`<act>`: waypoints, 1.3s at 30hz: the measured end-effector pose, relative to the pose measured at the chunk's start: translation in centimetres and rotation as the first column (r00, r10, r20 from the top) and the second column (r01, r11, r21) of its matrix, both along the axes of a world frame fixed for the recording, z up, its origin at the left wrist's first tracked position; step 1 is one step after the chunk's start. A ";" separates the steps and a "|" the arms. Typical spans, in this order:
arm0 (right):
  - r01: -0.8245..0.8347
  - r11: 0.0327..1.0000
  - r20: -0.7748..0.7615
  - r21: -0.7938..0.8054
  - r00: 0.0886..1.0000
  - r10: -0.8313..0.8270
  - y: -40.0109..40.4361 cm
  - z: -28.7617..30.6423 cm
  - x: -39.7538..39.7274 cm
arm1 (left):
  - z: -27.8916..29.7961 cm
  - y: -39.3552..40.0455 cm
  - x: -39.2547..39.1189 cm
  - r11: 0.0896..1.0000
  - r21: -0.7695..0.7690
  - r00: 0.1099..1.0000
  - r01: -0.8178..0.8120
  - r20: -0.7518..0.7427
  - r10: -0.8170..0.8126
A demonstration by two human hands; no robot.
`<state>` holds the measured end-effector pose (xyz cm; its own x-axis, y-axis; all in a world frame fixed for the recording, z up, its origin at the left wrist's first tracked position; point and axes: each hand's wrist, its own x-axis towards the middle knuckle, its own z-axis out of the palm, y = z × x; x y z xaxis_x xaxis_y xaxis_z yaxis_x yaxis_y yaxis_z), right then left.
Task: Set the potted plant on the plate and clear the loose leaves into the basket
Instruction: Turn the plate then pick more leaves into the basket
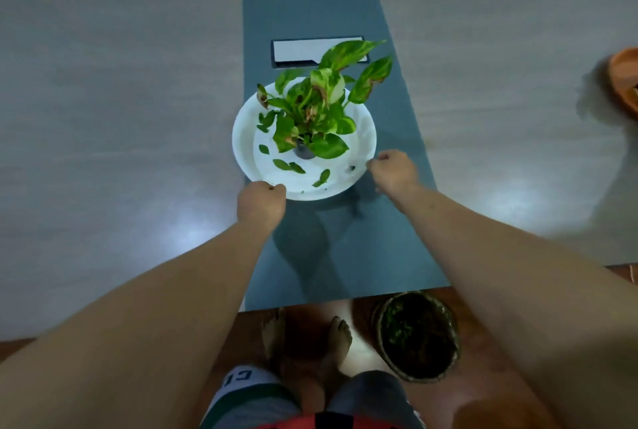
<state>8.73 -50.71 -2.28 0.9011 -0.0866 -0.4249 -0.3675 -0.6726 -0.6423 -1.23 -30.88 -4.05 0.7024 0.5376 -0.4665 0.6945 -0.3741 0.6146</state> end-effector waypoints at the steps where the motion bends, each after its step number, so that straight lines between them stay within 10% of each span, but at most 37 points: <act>1: 0.027 0.998 -0.018 0.055 1.000 -0.026 0.0 -0.5 0.5 | -0.4 0.2 0.0 0.996 -0.035 0.997 -0.082 0.003 0.082; 13: 0.266 0.903 -0.228 0.338 0.954 -0.196 1.6 -4.0 0.8 | -2.6 2.7 1.8 0.790 -0.400 0.866 -0.465 -0.020 0.500; 19: 0.273 0.869 -0.124 0.412 0.962 -0.243 0.2 -3.7 2.6 | -1.8 0.5 -0.7 0.740 -0.576 0.932 -0.348 -0.128 0.339; 26: 0.358 0.823 -0.296 0.441 0.924 -0.243 -0.1 -4.4 -1.7 | -2.4 4.2 1.5 0.701 -0.494 0.815 -0.514 -0.027 0.578; 39: 0.442 0.749 -0.212 0.494 0.896 -0.390 0.0 -4.0 1.2 | -2.5 2.6 -1.0 0.760 -0.575 0.947 -0.303 -0.094 0.307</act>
